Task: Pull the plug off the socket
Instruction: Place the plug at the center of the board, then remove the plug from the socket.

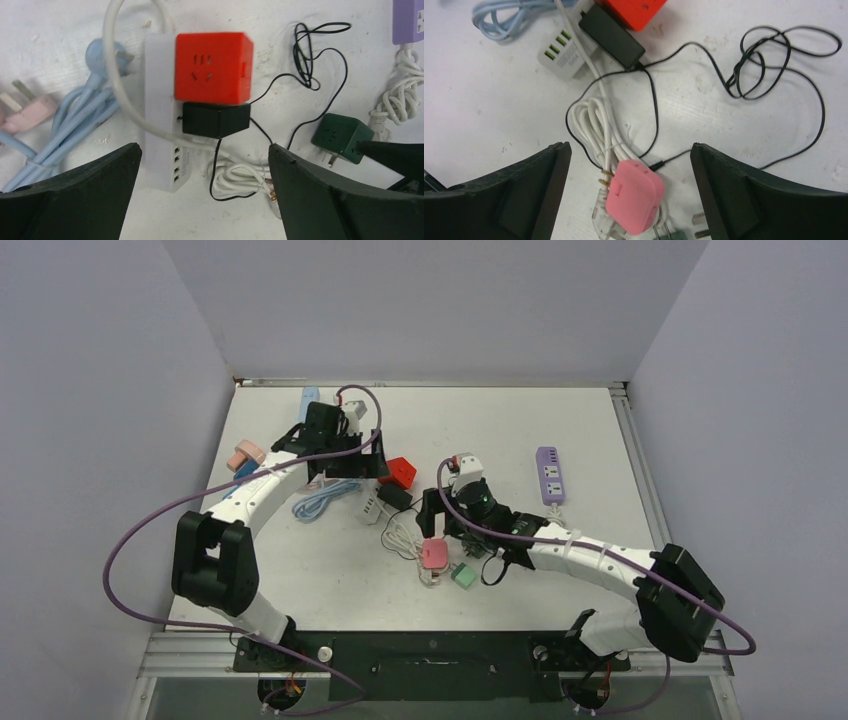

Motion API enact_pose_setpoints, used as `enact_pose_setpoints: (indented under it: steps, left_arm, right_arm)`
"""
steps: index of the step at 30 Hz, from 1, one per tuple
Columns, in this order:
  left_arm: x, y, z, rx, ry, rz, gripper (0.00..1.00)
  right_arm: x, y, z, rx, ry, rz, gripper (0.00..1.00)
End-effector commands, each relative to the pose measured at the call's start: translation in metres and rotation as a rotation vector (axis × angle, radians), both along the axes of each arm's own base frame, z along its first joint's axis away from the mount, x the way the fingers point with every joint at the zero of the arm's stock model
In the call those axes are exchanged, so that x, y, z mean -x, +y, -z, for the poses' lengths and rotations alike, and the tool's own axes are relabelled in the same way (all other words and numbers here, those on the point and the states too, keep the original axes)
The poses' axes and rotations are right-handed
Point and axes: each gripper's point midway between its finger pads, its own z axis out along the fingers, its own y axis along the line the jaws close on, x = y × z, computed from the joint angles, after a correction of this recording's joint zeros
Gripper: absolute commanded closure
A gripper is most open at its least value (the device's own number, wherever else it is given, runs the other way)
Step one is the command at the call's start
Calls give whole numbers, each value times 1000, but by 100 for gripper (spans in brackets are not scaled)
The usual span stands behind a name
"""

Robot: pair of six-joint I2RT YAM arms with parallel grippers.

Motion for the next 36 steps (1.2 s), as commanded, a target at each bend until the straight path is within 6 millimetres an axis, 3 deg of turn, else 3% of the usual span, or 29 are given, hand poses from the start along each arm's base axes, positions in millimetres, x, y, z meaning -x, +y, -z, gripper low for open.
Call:
enact_pose_setpoints:
  steps: [1,5,8,12,15,20,26,32,36]
  left_arm:
    - [6,19,-1,99,33,-54,4]
    - [4,33,9,29,32,-85,4]
    - [4,31,18,27,69,-72,4]
    - [3,30,32,12,118,-63,0]
    - [5,28,38,11,144,-52,7]
    - [5,32,47,-34,164,-60,10]
    - [5,32,58,-53,192,-56,15]
    - [6,31,71,-71,234,-47,24]
    - [7,32,81,-94,261,-46,27]
  right_arm:
    - [-34,14,-30,-99,-59,-29,4]
    - [-59,25,-38,-231,-58,-61,0]
    - [-74,40,-37,-243,-67,-90,10]
    - [-89,65,-32,-300,-37,-128,10]
    - [-103,71,-27,-339,0,-86,10]
    - [-121,68,-14,-396,63,28,10]
    - [-124,72,-10,-475,66,64,10]
    - [-110,82,-2,-424,4,-90,9]
    - [-103,78,7,-359,-37,-152,9]
